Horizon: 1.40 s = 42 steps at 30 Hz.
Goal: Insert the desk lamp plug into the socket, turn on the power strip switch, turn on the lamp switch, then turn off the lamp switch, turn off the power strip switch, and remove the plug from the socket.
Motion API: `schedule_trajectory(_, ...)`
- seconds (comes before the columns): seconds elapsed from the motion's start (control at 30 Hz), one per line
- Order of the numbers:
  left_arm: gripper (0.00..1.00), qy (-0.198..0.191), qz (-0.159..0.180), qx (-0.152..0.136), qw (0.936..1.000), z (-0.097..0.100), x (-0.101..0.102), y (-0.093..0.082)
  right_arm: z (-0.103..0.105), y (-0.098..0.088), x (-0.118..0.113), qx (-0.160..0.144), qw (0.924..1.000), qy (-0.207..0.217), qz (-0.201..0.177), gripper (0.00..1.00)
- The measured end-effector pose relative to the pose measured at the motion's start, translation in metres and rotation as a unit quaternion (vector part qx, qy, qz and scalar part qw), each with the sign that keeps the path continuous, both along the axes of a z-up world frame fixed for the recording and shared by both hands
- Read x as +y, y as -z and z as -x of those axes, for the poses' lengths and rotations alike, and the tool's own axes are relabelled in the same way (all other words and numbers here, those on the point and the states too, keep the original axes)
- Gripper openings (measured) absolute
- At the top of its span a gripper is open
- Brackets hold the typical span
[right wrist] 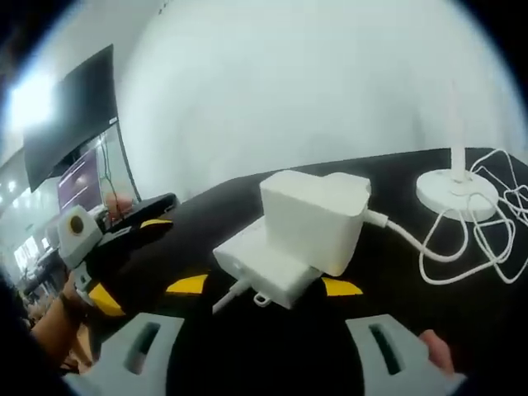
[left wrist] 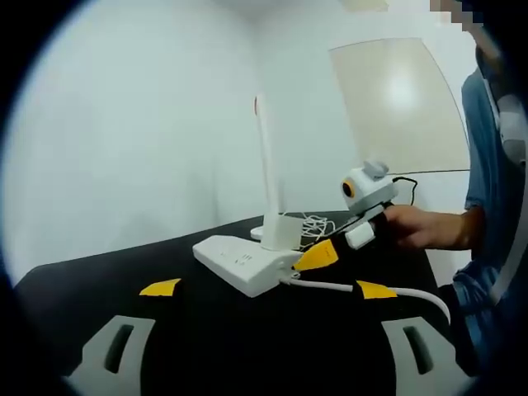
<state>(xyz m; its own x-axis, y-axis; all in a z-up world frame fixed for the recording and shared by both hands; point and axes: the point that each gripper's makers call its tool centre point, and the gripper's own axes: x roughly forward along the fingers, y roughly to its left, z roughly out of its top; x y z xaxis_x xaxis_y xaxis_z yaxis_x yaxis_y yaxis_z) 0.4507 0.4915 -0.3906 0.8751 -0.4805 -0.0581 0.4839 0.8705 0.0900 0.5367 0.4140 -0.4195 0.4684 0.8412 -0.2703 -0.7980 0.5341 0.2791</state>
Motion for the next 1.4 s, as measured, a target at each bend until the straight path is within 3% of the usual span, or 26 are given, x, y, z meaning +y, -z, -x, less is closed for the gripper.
schedule_trajectory(0.3,0.78,-0.002,-0.005,0.002,1.0,0.002,-0.003,0.0,-0.005,0.001,-0.004,0.013,0.9998,0.015,-0.009,0.43)
schedule_trajectory(0.6,0.78,-0.005,-0.009,0.005,0.9999,0.002,-0.005,0.001,-0.007,0.002,-0.004,0.0,0.9995,0.031,0.003,0.43)
schedule_trajectory(1.4,0.76,-0.02,-0.002,0.01,0.9998,-0.002,0.008,0.001,-0.008,0.001,-0.001,-0.002,0.9999,0.014,0.005,0.42)
